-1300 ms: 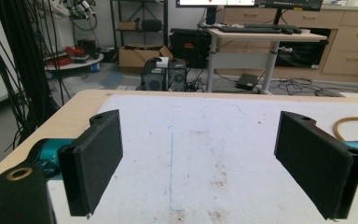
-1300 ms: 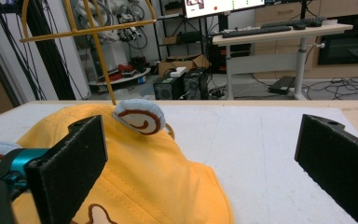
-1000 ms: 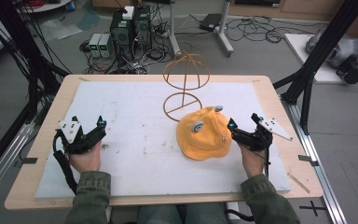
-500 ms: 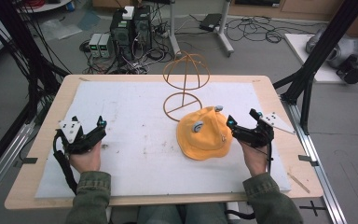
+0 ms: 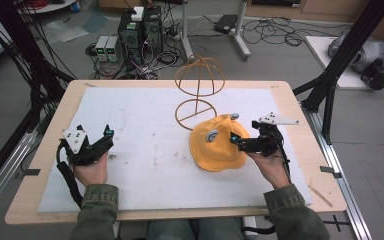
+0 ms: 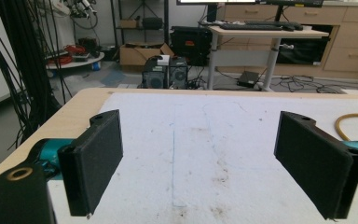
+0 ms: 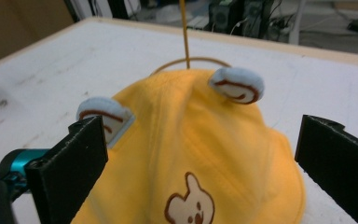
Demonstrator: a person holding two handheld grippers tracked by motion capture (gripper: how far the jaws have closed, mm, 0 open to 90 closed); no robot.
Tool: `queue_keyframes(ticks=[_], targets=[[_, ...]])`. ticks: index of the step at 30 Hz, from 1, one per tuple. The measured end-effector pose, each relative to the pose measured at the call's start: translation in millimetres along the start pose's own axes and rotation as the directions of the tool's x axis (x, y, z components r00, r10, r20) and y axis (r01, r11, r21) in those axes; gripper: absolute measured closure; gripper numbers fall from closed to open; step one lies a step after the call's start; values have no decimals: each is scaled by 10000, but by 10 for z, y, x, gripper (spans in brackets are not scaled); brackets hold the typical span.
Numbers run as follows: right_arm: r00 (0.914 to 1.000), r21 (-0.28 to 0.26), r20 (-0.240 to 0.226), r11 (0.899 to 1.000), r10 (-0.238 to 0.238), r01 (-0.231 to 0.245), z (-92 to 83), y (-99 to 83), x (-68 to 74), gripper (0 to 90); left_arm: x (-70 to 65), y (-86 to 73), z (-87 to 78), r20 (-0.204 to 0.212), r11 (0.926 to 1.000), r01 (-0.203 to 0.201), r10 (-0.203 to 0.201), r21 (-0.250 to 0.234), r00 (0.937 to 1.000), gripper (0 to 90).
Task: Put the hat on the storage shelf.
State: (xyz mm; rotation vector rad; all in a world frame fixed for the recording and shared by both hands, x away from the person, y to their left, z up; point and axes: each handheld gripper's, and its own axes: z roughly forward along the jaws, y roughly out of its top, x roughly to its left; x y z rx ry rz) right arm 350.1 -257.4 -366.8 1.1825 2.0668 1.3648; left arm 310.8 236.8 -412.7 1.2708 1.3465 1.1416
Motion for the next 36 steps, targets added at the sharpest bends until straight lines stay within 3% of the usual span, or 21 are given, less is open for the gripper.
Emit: queue_keyframes(ticks=[4, 5, 11, 12, 13, 16, 17, 18, 22, 29, 36], targets=[[9989, 526, 71, 9976, -465, 461, 52, -3, 57, 19, 3, -4, 2, 5, 10000, -20, 20, 35, 10000, 156], [9962, 843, 191, 9930, -851, 832, 91, -18, 105, 22, 3, -5, 2, 5, 10000, -29, 29, 48, 10000, 156], [9955, 1196, 206, 9887, -930, 899, 208, -69, 151, 77, 4, -4, 0, 36, 10000, -21, 21, 30, 10000, 156], [9969, 1426, 142, 9870, -772, 744, 243, -91, 150, 171, 11, -6, -3, 20, 10000, -25, 25, 51, 10000, 156], [9969, 1426, 142, 9870, -772, 744, 243, -91, 150, 171, 11, -6, -3, 20, 10000, -25, 25, 51, 10000, 156], [9960, 1960, -806, 9791, -383, 535, 300, -110, 113, 417, 20, -8, -4, -5, 10000, -16, 16, 54, 10000, 156], [9960, 1960, -806, 9791, -383, 535, 300, -110, 113, 417, 22, -9, -4, -14, 10000, -1, 1, 47, 10000, 156], [9957, 1976, -851, 9788, -369, 532, 295, -108, 109, 574, 24, -10, -3, -20, 10000, 11, -11, 45, 10000, 156], [9969, 1694, -607, 9838, -497, 593, 228, -93, 137, 879, 19, -14, 1, -8, 10000, -1, 1, 58, 10000, 156], [9993, 1590, -339, 9870, -187, 238, 223, -118, 148, 889, 21, -13, -1, 11, 10000, -37, 37, 73, 10000, 156], [9992, 1426, -289, 9893, -264, 303, 208, -134, 133, 891, 15, -13, 0, 49, 10000, -14, 14, 49, 10000, 156]])
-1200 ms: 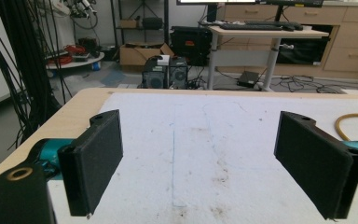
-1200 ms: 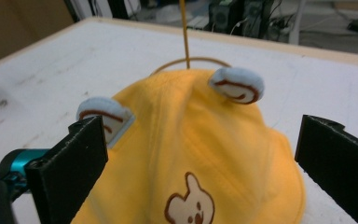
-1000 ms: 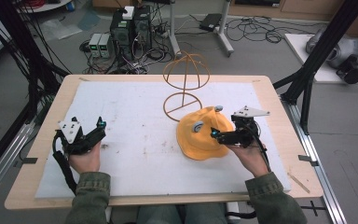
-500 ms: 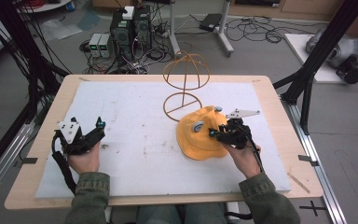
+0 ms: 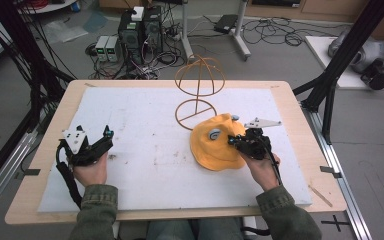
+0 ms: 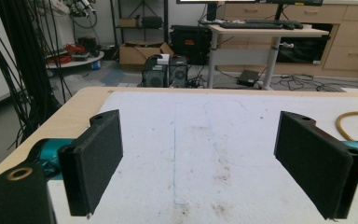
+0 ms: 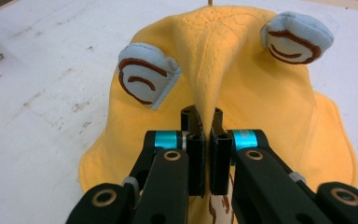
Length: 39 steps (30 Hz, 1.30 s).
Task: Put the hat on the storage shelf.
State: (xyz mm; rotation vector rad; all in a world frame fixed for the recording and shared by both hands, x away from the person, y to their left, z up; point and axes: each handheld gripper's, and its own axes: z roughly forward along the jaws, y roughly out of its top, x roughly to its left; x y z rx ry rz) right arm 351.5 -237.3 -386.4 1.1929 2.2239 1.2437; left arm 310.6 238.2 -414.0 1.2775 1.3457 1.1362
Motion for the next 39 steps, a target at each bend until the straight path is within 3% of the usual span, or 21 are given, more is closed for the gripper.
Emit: queue_keyframes(ticks=[5, 8, 13, 15, 18, 20, 21, 23, 24, 25, 26, 28, 30, 31, 32, 33, 37, 39], targets=[[9998, -184, -19, 9997, -178, 177, -23, -8, 5, 891, 5, 1, -3, -55, 10000, -27, 27, 0, 10000, 156], [9991, -674, -303, 9973, -300, 279, -69, -4, -12, 890, 6, 0, -2, -47, 10000, -26, 26, 7, 10000, 156], [9976, -1415, -572, 9895, -389, 305, -155, -3, -23, 890, 7, 1, -3, -52, 10000, -13, 13, 3, 10000, 156], [9949, -1919, -721, 9798, -707, 558, -221, -1, -28, 890, 9, 0, -3, -63, 10000, 9, -9, -30, 10000, 156], [9938, -1963, -829, 9789, -742, 567, -266, 8, -21, 890, 14, 0, -4, -73, 10000, 9, -9, -1, 10000, 156], [9922, -2334, -815, 9697, -940, 727, -342, 14, -10, 890, 17, -1, -3, -62, 10000, 25, -25, 9, 10000, 156], [9922, -2334, -815, 9697, -940, 727, -342, 14, -10, 890, 16, -4, -2, -63, 10000, 44, -44, 14, 10000, 156], [9905, -2970, -848, 9516, -1086, 789, -431, 19, -10, 890, 15, -5, 0, -71, 10000, 38, -38, 35, 10000, 156], [9905, -2970, -848, 9516, -1086, 789, -431, 19, -10, 890, 14, -5, 1, -70, 10000, 57, -57, 22, 10000, 156], [9900, -3185, -828, 9443, -1144, 825, -464, 23, -8, 890, 15, -5, 1, -58, 10000, 43, -43, 26, 10000, 156], [9874, -3575, -897, 9295, -1302, 900, -542, 39, -2, 890, 15, -4, -1, -55, 10000, 59, -59, 33, 10000, 156], [9852, -3849, -994, 9184, -1396, 913, -633, 73, 9, 890, 20, -4, -3, -70, 10000, 80, -79, 25, 9999, 156], [9837, -3944, -1046, 9141, -1461, 938, -684, 98, 16, 890, 24, -5, -5, -98, 10000, 97, -97, 16, 9999, 156], [9819, -4144, -1005, 9040, -1605, 1054, -793, 160, 32, 890, 25, -6, -5, -94, 9999, 121, -121, 12, 9999, 156], [9819, -4144, -1005, 9040, -1605, 1054, -793, 160, 32, 890, 28, -6, -6, -97, 9999, 118, -118, 27, 9999, 156], [9810, -4407, -949, 8907, -1694, 1111, -910, 218, 52, 890, 31, -7, -5, -92, 9999, 122, -122, 46, 9999, 156], [9827, -5051, -895, 8578, -1621, 955, -1045, 273, 66, 890, 33, -9, -6, -77, 9998, 182, -182, 64, 9998, 156], [9840, -5483, -639, 8297, -1665, 1048, -1081, 302, 80, 890, 34, -10, -7, -76, 9998, 203, -202, 77, 9998, 156]])
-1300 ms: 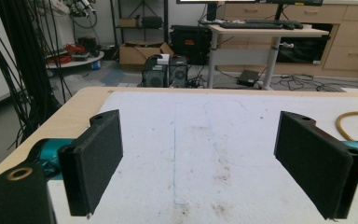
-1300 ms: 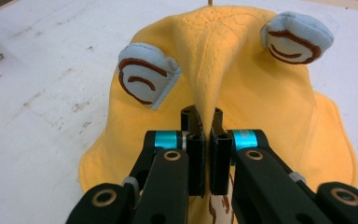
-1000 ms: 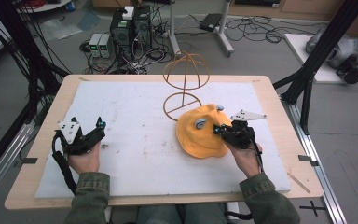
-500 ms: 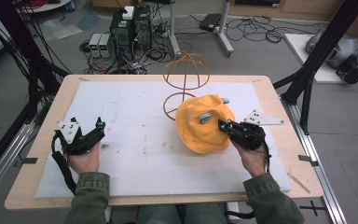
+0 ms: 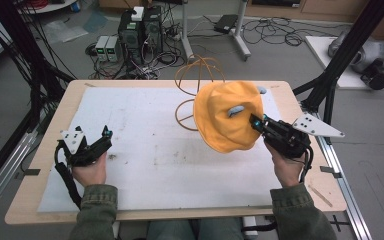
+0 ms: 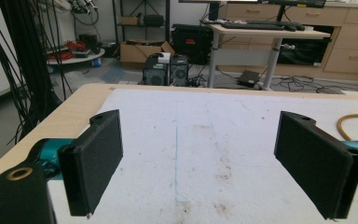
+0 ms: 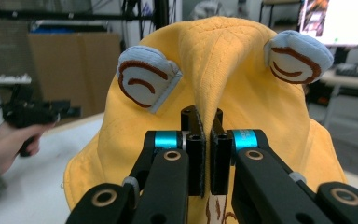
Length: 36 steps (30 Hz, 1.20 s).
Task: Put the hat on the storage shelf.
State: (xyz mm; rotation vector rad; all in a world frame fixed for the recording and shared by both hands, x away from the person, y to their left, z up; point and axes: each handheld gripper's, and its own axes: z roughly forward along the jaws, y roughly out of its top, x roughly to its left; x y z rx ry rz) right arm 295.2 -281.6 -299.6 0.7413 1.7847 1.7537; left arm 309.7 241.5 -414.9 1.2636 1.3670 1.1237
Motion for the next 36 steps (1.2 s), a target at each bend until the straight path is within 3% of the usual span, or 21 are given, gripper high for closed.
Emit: queue_keyframes(ticks=[1, 2, 5, 8, 10, 12, 13, 15, 19, 22, 27, 30, 32, 33, 34, 35, 36], targets=[[10000, 0, 0, 10000, 0, 0, 0, 0, 0, 890, 0, -1, 0, 2, 10000, 19, -19, -1, 10000, 156], [9997, -541, 217, 9985, -94, 106, 7, 46, 13, 890, 0, -2, 2, 2, 10000, 51, -51, -16, 10000, 156], [9990, -950, 391, 9952, -213, 249, 30, 101, 21, 890, 1, -3, 5, 7, 10000, 91, -91, -15, 10000, 156], [9954, -1763, 880, 9830, -368, 519, 93, 204, 5, 889, 7, -6, 9, 1, 9999, 138, -138, -26, 9999, 156], [9952, -2000, 949, 9788, -255, 442, 106, 226, -9, 889, 10, -6, 9, 12, 9999, 149, -149, -21, 9999, 156], [9948, -2626, 994, 9649, 225, 44, 157, 288, -77, 889, 7, -7, 11, 23, 9999, 171, -171, -23, 9999, 156], [9948, -2626, 994, 9649, 225, 44, 157, 288, -77, 889, 5, -7, 13, 28, 9998, 182, -182, -26, 9998, 156], [9928, -2999, 1013, 9535, 632, -301, 232, 352, -155, 889, 3, -7, 15, 54, 9999, 168, -168, -16, 9998, 156], [9897, -3190, 1046, 9459, 977, -597, 380, 444, -248, 888, -1, -6, 18, 96, 9997, 245, -244, -71, 9997, 156], [9893, -3103, 1029, 9483, 1031, -665, 476, 500, -290, 889, 8, -5, 13, 108, 9994, 334, -334, -60, 9994, 156], [9861, -2503, 1000, 9626, 1326, -1040, 734, 676, -374, 888, 13, -6, 20, 143, 9991, 413, -412, -68, 9990, 156], [9877, -1759, 911, 9783, 1269, -1094, 920, 802, -386, 888, 17, -7, 24, 170, 9991, 429, -428, -42, 9989, 156], [9906, -1284, 957, 9881, 973, -847, 1039, 877, -375, 888, 16, -6, 22, 166, 9989, 472, -471, -70, 9988, 156], [9914, -1036, 862, 9906, 988, -897, 1104, 913, -378, 888, 15, -6, 22, 172, 9988, 490, -489, -85, 9987, 156], [9925, -436, 846, 9955, 880, -845, 1234, 972, -381, 888, 15, -5, 21, 182, 9988, 480, -479, -76, 9987, 156], [9925, -436, 846, 9955, 880, -845, 1234, 972, -381, 888, 14, -5, 19, 179, 9988, 481, -479, -73, 9987, 156], [9927, -62, 797, 9958, 910, -908, 1302, 998, -383, 888, 11, -4, 18, 199, 9988, 491, -489, -79, 9986, 156]])
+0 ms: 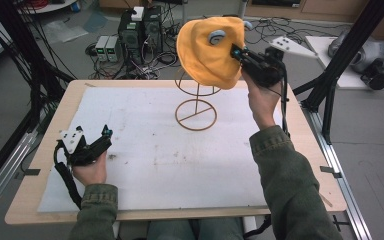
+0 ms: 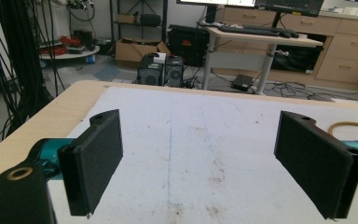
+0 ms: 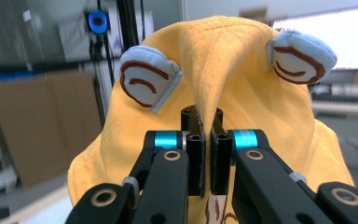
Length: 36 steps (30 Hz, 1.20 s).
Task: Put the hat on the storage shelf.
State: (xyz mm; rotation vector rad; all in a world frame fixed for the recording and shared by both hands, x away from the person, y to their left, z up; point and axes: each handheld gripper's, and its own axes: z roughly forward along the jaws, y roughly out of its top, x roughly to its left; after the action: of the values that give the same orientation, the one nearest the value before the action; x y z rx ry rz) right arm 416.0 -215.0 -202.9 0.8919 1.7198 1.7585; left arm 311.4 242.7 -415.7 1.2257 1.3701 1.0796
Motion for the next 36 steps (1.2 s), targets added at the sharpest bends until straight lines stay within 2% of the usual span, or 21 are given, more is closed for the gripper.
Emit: queue_keyframes(ticks=[2, 3, 4, 6, 7, 12, 15, 20, 24, 30, 36], targets=[[9997, 832, -7, 9962, -246, 245, 160, 39, 10, 888, -7, 2, 0, 32, 10000, -31, 31, -45, 10000, 156], [9997, 832, -7, 9962, -246, 245, 160, 39, 10, 888, -10, 3, 1, 42, 10000, -34, 35, -62, 10000, 156], [9998, 1105, -64, 9936, -210, 216, 206, 46, 7, 889, -9, 3, 1, 43, 10000, -43, 43, -61, 10000, 156], [9996, 1807, -236, 9833, -151, 191, 328, 29, 4, 889, -3, 2, 0, 28, 10000, -17, 17, -45, 10000, 156], [9996, 1807, -236, 9833, -151, 191, 328, 29, 4, 889, 1, 2, 0, 18, 10000, 26, -26, -72, 10000, 156], [9985, 2722, -144, 9607, -525, 544, 509, -78, -16, 889, 0, 13, -15, 54, 9997, 62, -61, -247, 10000, 164], [9987, 2887, -193, 9560, -477, 512, 544, -102, -26, 889, -1, 9, -7, 77, 9998, 25, -24, -195, 10000, 165], [9986, 3346, -180, 9409, -492, 524, 609, -154, -21, 888, 11, 5, -3, 57, 9999, 21, -20, -124, 10000, 165], [9987, 3514, -175, 9349, -477, 508, 639, -208, -25, 888, 10, 7, -4, 54, 9998, 69, -68, -176, 10000, 165], [9993, 3470, -135, 9371, -356, 381, 644, -221, -37, 887, 10, 26, -18, 103, 9995, 197, -195, -255, 9998, 165], [9993, 3524, -41, 9351, -370, 360, 644, -234, -49, 886, 7, 31, -16, 172, 9995, 199, -195, -235, 9997, 165]])
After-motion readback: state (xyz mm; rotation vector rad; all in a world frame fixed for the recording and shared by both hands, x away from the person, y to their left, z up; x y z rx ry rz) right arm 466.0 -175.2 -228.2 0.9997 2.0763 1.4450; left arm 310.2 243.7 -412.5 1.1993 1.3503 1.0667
